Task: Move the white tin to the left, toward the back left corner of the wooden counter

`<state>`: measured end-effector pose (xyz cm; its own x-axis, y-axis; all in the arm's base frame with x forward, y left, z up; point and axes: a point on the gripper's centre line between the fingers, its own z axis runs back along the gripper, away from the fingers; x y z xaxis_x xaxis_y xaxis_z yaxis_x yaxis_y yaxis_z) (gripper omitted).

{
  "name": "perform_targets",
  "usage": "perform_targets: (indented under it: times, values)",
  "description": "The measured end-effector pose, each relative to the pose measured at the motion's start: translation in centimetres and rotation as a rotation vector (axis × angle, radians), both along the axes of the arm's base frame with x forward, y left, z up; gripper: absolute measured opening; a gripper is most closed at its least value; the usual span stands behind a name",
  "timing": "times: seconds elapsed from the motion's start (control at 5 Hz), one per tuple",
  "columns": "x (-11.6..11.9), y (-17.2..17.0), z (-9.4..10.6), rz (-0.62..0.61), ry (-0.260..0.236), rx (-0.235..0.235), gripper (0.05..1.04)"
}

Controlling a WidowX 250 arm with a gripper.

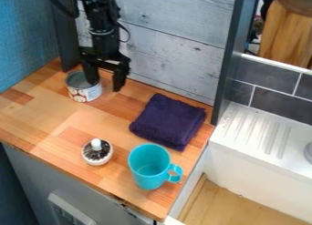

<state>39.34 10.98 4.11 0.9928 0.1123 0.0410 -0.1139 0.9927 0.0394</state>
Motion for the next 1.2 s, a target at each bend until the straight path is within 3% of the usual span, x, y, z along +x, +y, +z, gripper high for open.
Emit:
perform_targets:
  times: [0.4,0.8,1.0,1.2]
  values:
    - [-1.6,3.6,0.5,0.074,0.046,0.024,1.0]
    - [-2.0,4.0,0.2,0.052,0.061,0.043,1.0]
    - [-2.6,3.7,0.7,0.029,0.05,0.047,1.0]
    - [-3.5,2.8,3.5,-0.026,0.002,0.027,1.0]
